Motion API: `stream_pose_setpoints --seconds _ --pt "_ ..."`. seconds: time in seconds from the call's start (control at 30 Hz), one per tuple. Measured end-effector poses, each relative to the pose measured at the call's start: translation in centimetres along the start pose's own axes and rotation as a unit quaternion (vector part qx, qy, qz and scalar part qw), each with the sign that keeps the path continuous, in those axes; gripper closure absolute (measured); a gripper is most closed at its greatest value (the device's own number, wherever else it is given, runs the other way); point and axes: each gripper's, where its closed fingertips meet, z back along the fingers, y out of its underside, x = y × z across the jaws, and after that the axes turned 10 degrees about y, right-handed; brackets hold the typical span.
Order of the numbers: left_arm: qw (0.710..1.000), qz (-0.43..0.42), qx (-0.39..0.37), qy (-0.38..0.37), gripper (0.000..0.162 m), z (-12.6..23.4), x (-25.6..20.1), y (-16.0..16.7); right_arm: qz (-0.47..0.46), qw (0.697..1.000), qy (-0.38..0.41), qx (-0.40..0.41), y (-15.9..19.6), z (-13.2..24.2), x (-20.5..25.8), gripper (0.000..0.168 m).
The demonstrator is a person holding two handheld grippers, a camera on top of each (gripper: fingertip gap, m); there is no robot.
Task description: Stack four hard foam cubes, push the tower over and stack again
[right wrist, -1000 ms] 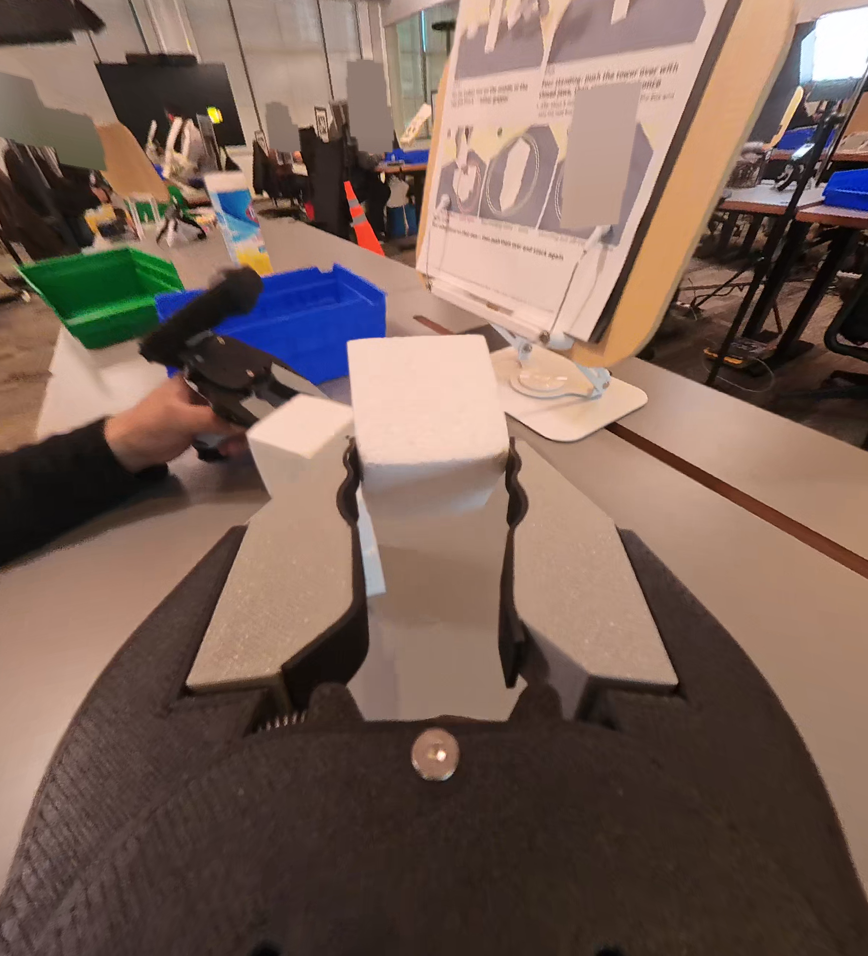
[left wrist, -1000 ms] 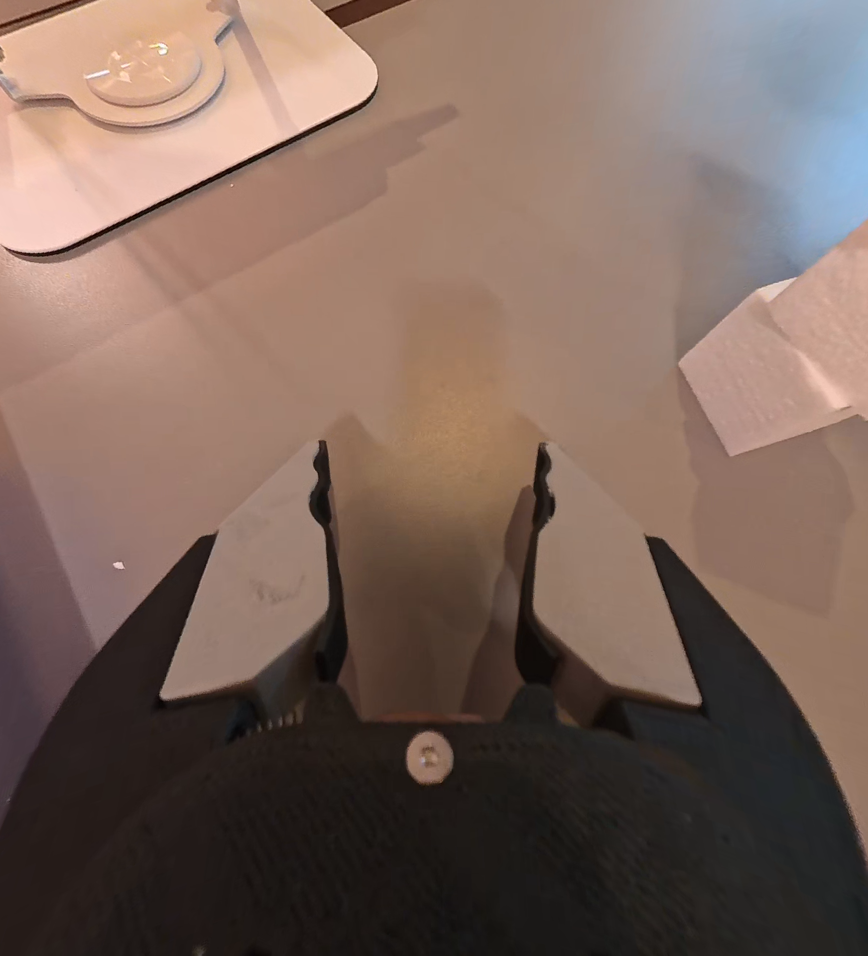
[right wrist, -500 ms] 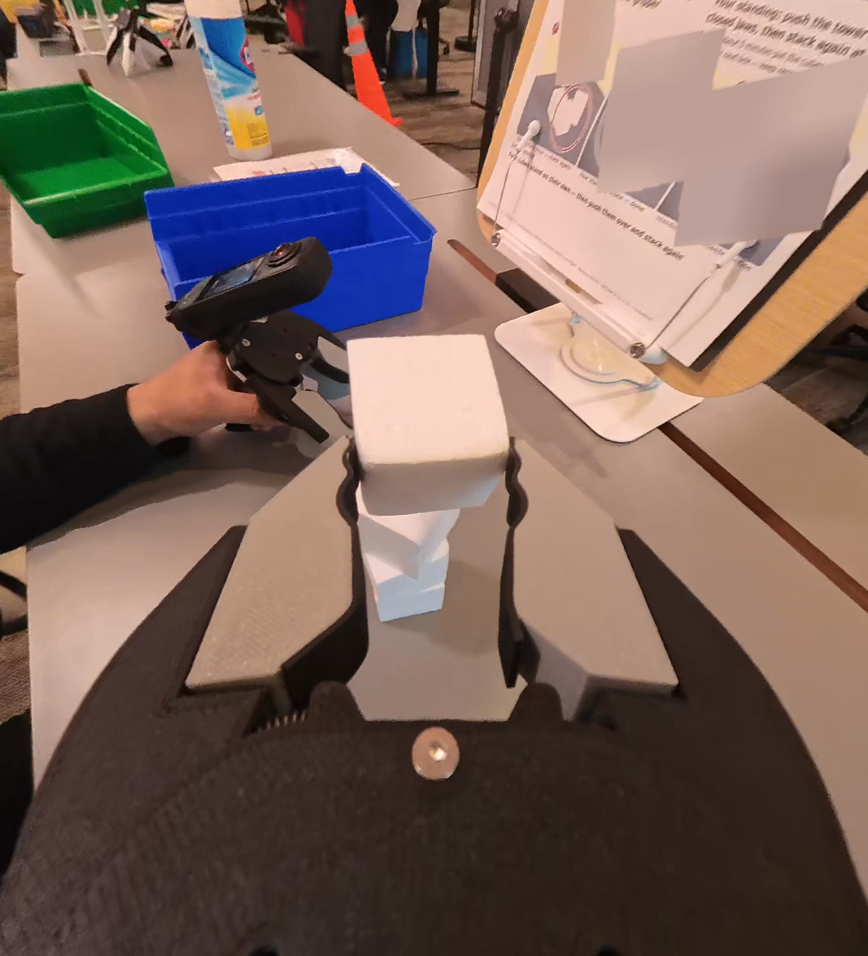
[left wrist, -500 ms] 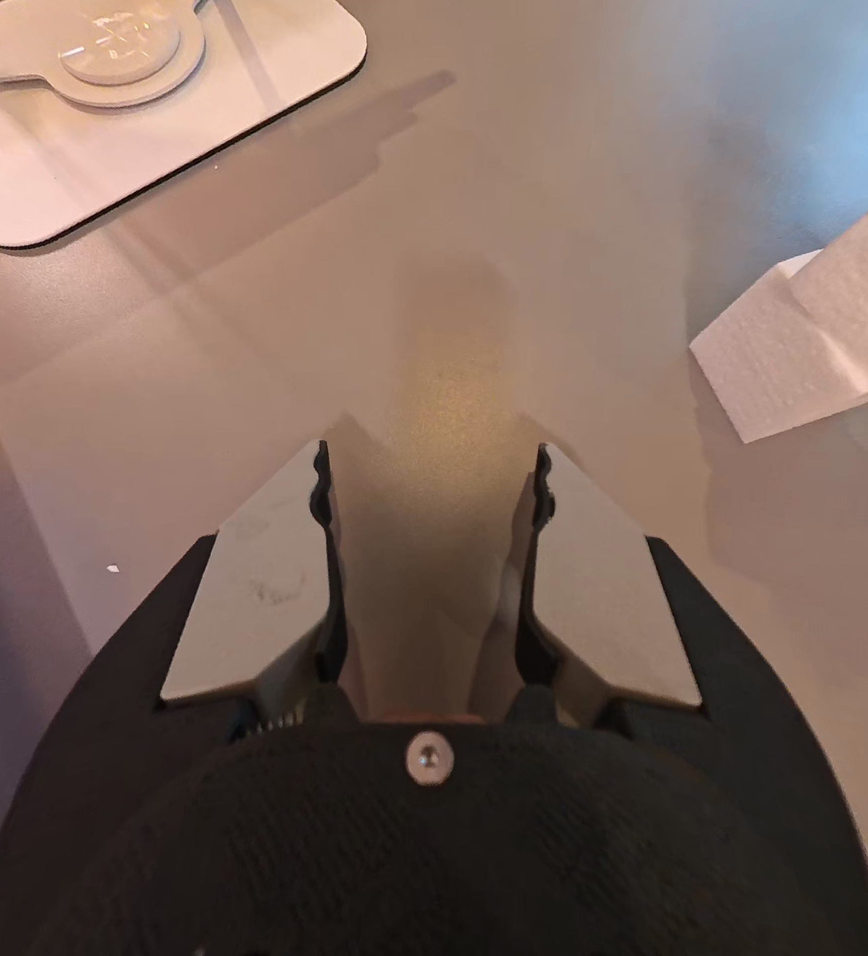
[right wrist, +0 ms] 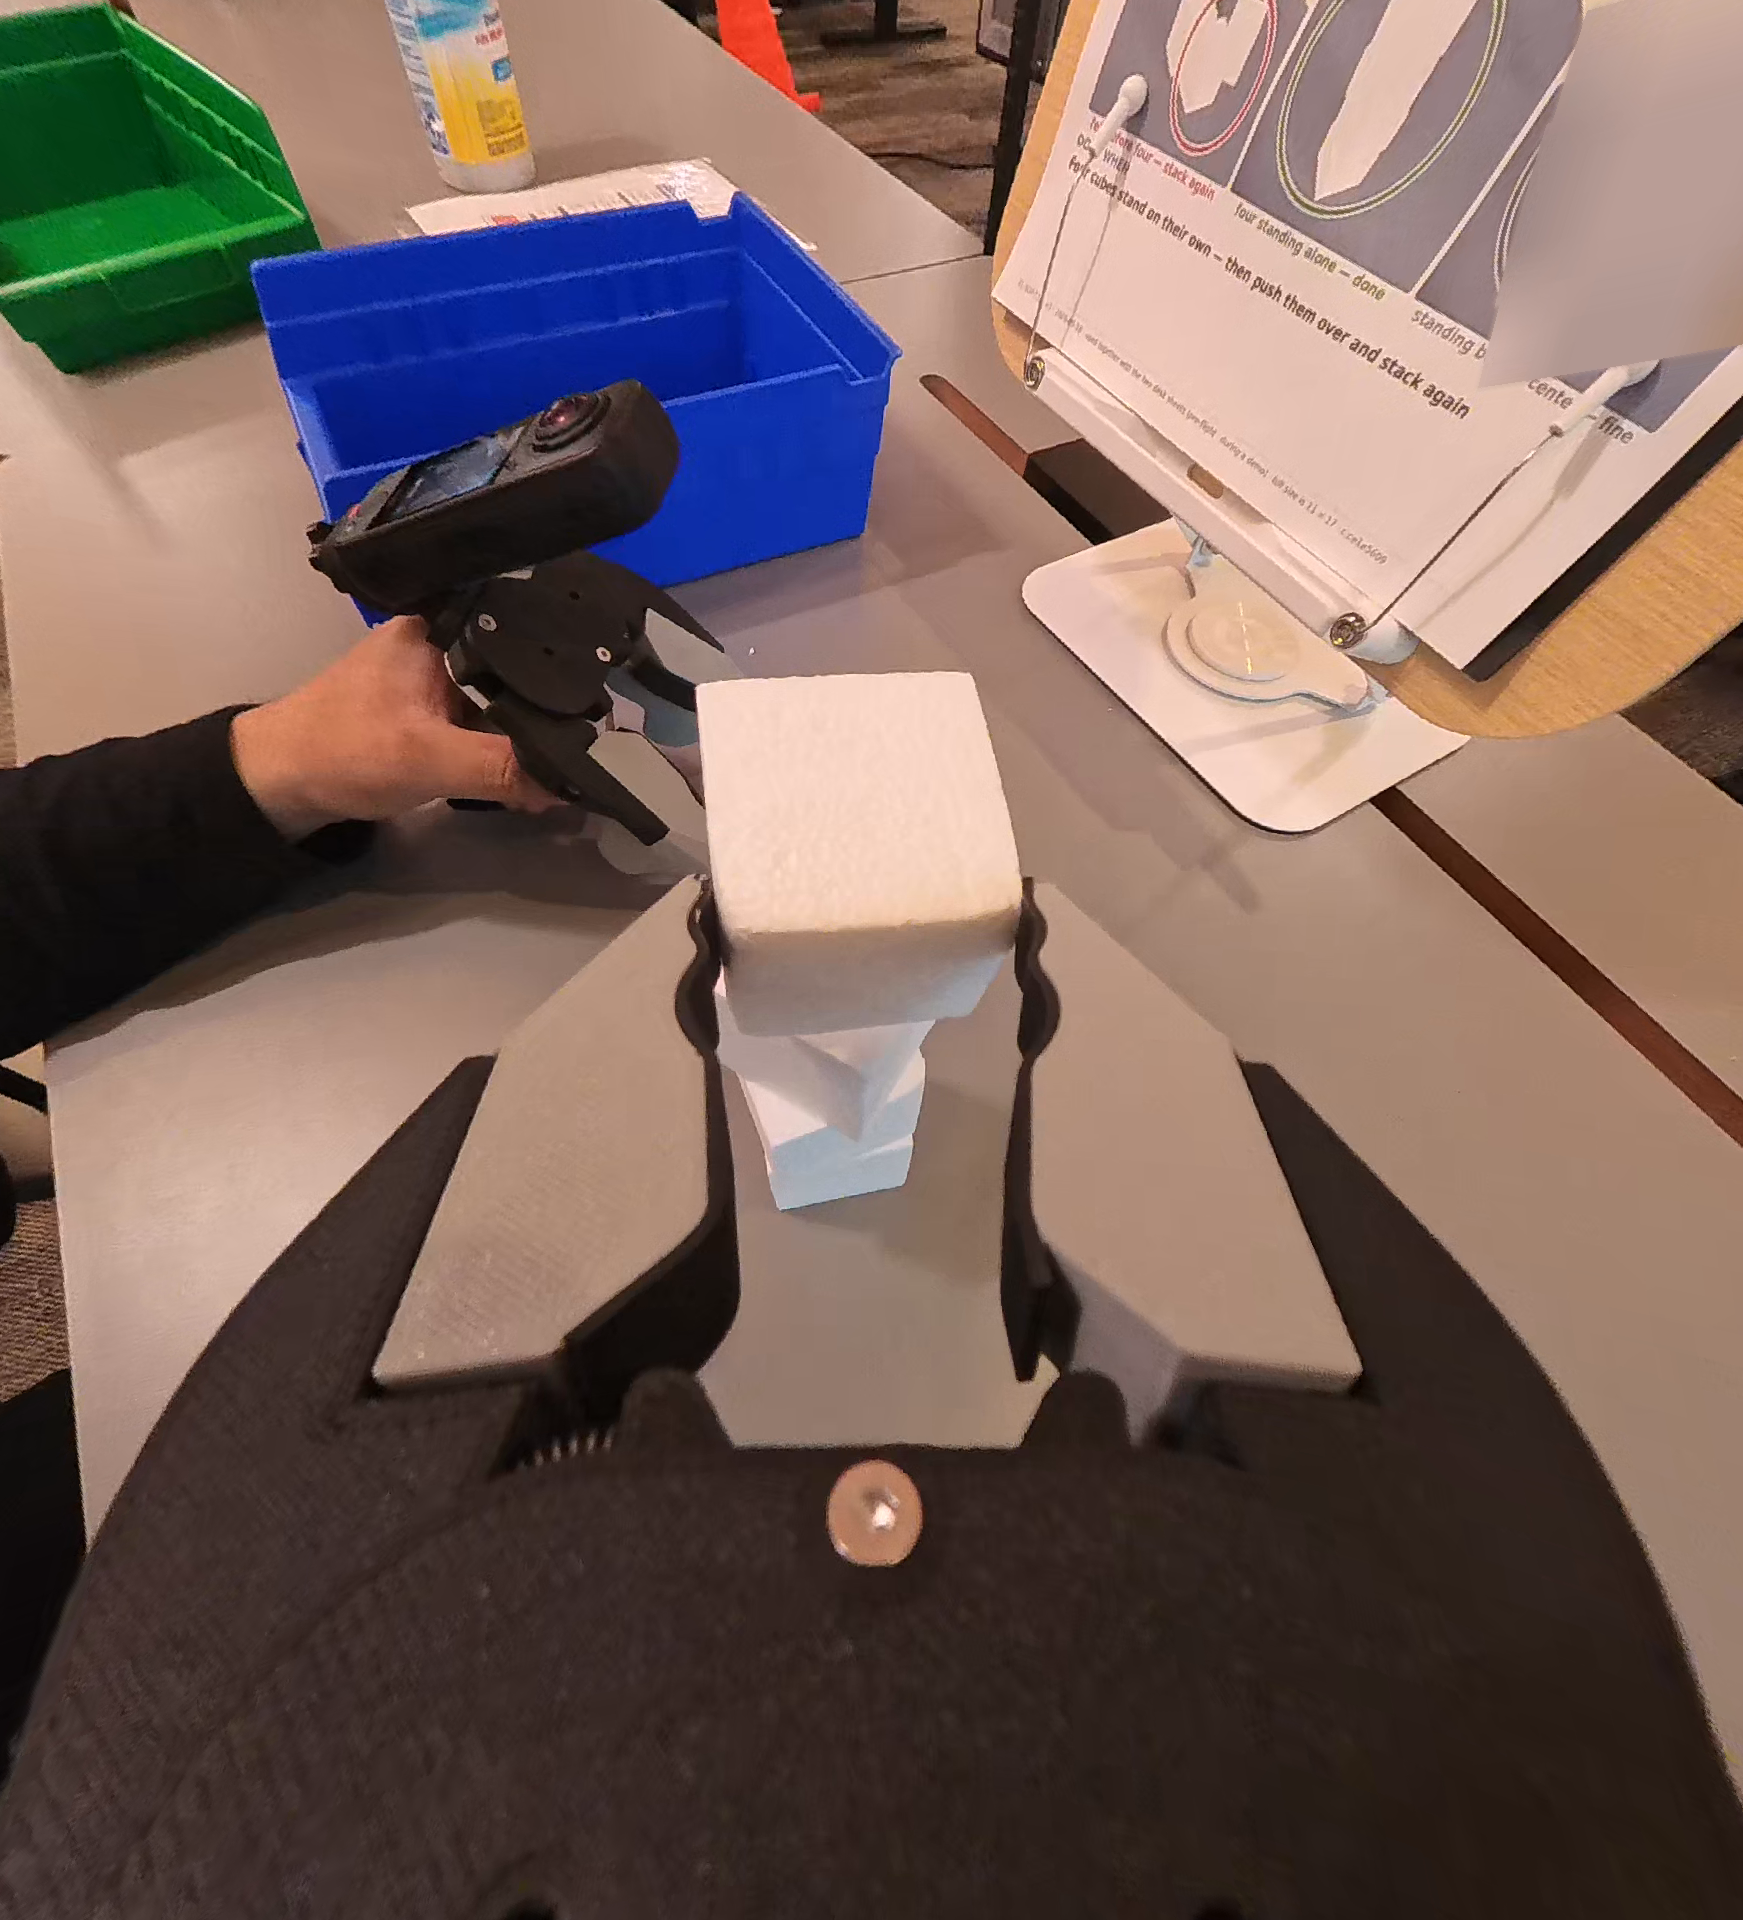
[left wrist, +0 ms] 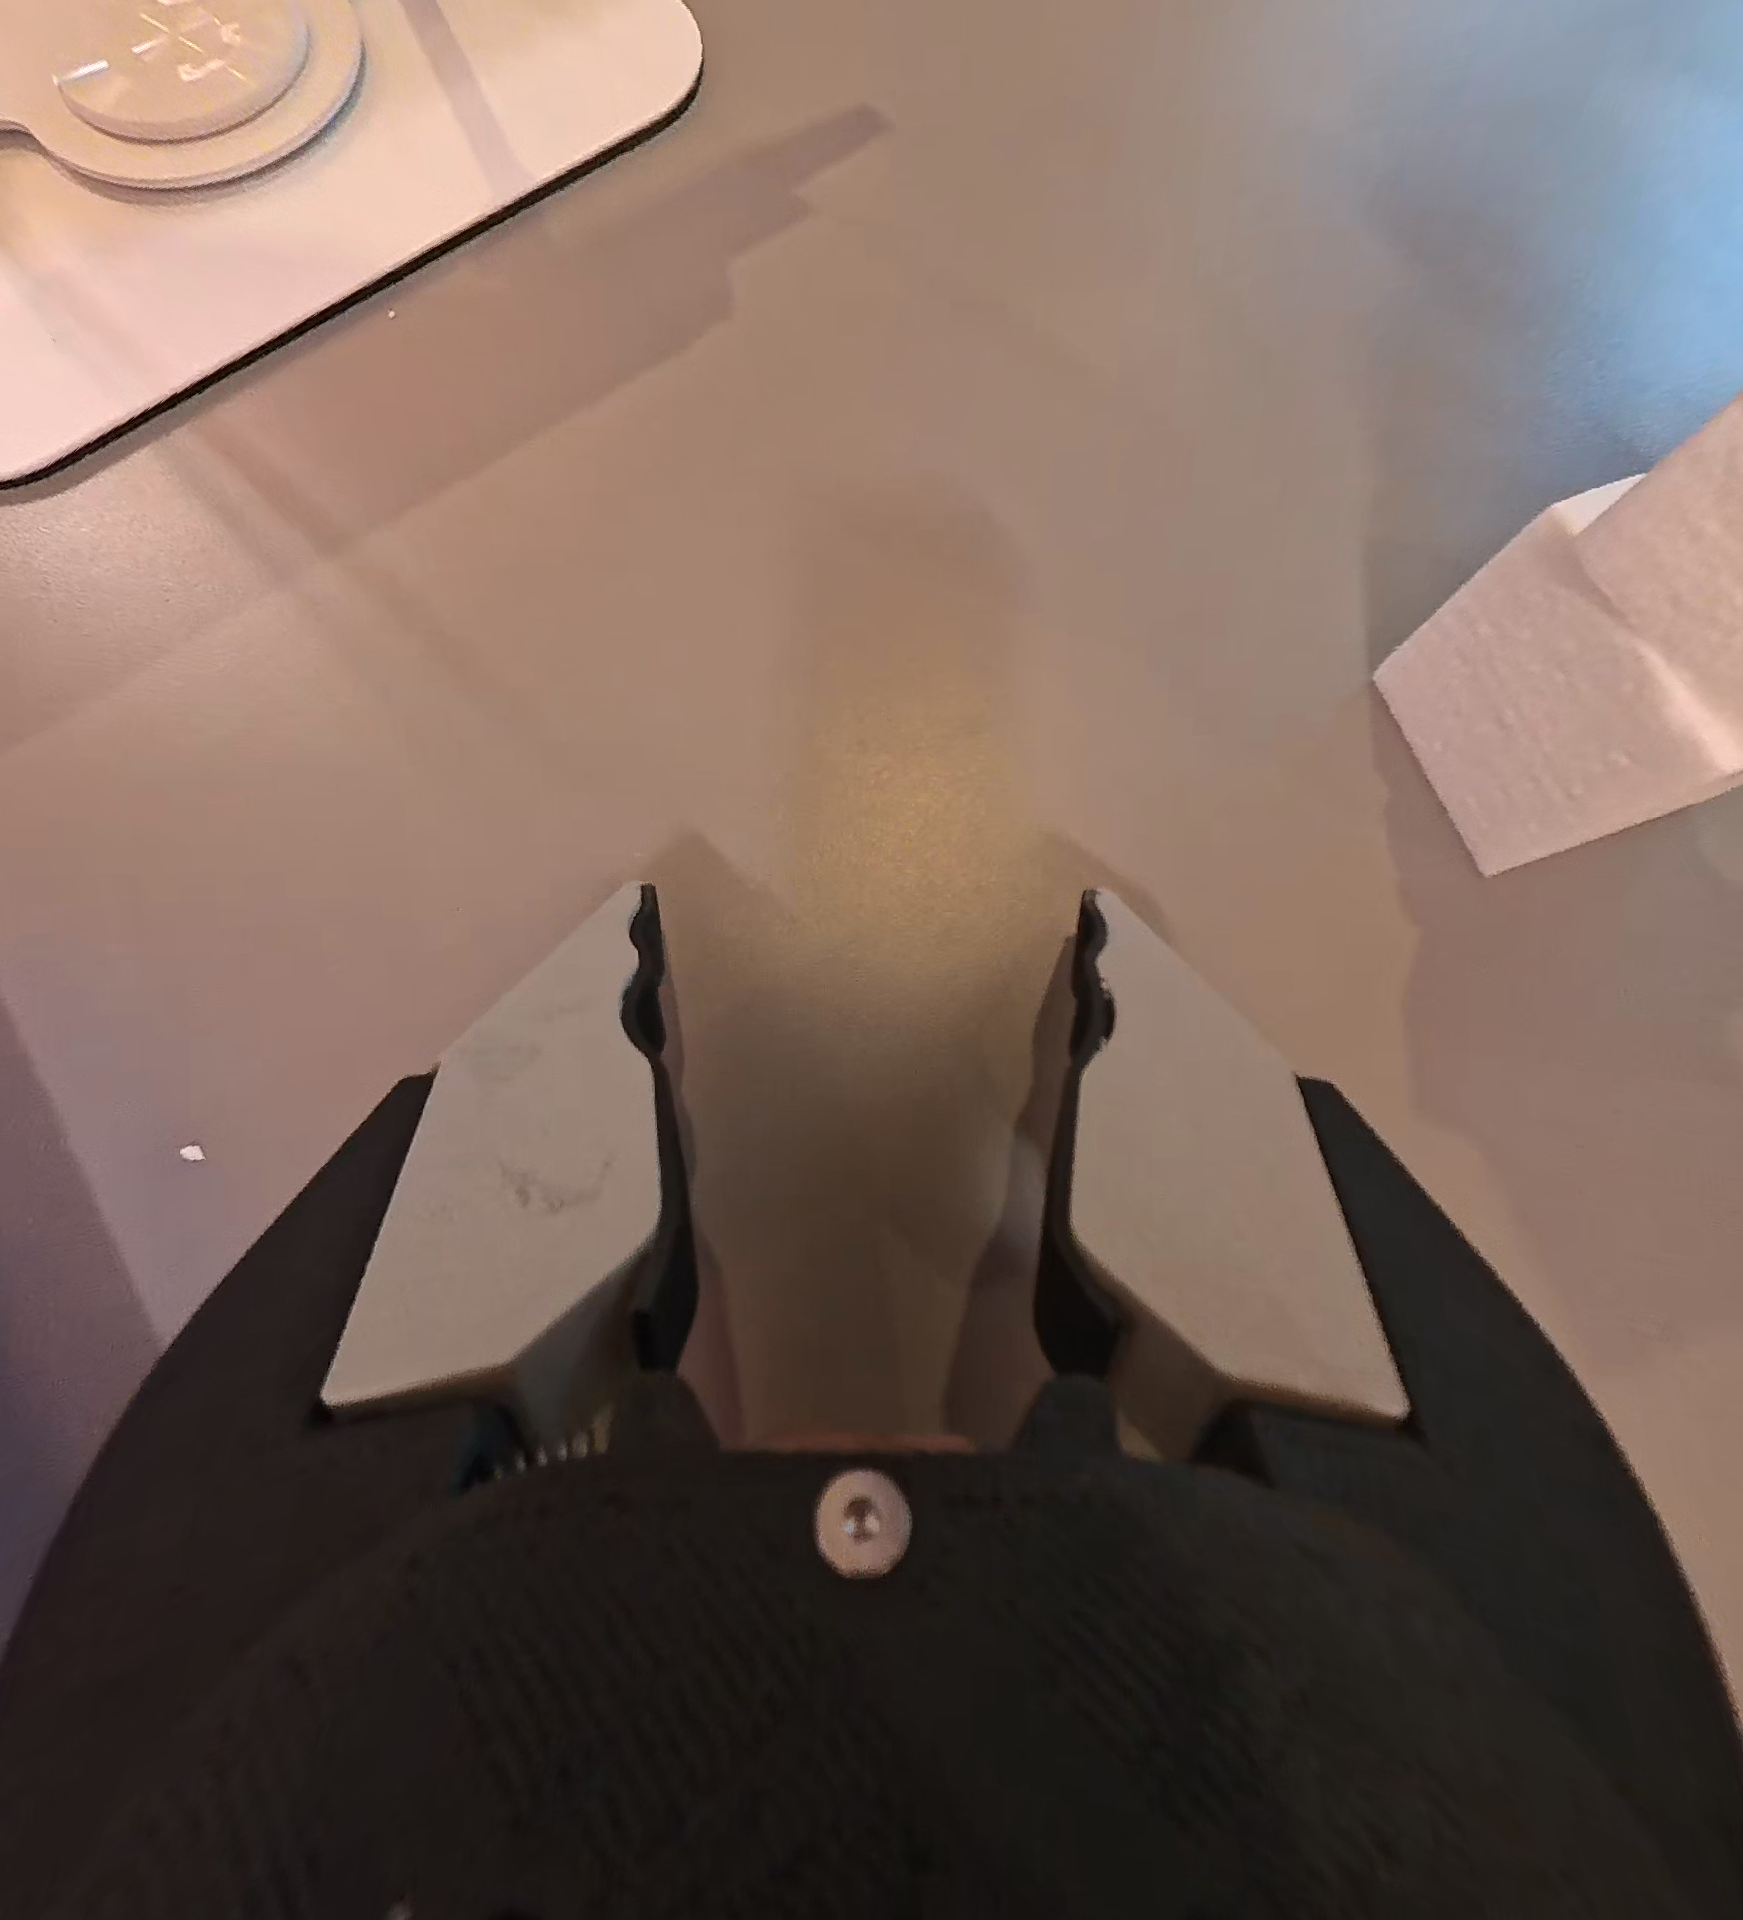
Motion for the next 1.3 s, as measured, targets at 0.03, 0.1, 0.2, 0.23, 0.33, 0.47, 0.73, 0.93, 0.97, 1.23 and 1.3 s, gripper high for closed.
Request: stream_pose_setpoints --seconds 0.03,0.1,0.2,0.23,0.33,0.47,0.73,0.93,0.97,1.23,1.3 --pt "1.000 0.001 -0.001 0.000 0.084 0.0 0.0 0.0 -0.001 1.000 0.000 -0.001 0.0 0.0 0.0 0.113" --pt "1.000 0.001 -0.002 0.000 0.084 0.1 0.0 -0.1 -0.003 1.000 -0.001 0.001 0.1 -0.1 0.0 0.113" --pt "1.000 0.000 0.001 -0.001 0.084 0.0 0.1 0.0 -0.001 1.000 -0.003 0.006 0.3 -0.4 0.2 0.113" --pt "1.000 0.000 0.002 -0.001 0.084 -0.1 0.1 0.1 0.002 1.000 -0.002 0.008 0.4 -0.5 0.2 0.113" --pt "1.000 -0.002 0.005 -0.002 0.084 -0.2 0.0 0.2 0.010 1.000 0.001 0.014 0.6 -0.7 0.1 0.113" --pt "1.000 -0.001 0.005 -0.001 0.084 -0.2 0.0 0.2 0.008 1.000 -0.003 0.016 0.7 -0.7 0.1 0.113" --pt "1.000 -0.001 0.006 0.000 0.084 -0.2 0.0 0.2 0.012 1.000 0.000 0.018 0.7 -0.8 0.2 0.113" --pt "1.000 0.001 0.006 0.003 0.083 -0.2 -0.1 0.2 0.015 1.000 0.002 0.017 0.7 -0.8 0.2 0.113" --pt "1.000 0.001 0.007 0.003 0.083 -0.2 -0.1 0.2 0.016 1.000 0.001 0.016 0.7 -0.8 0.2 0.113" --pt "1.000 0.002 0.007 0.001 0.083 -0.2 0.0 0.3 0.027 1.000 0.003 0.016 1.1 -0.9 0.4 0.109" --pt "1.000 0.002 0.008 0.001 0.083 -0.2 0.0 0.3 0.025 1.000 0.004 0.012 1.0 -0.8 0.2 0.109"
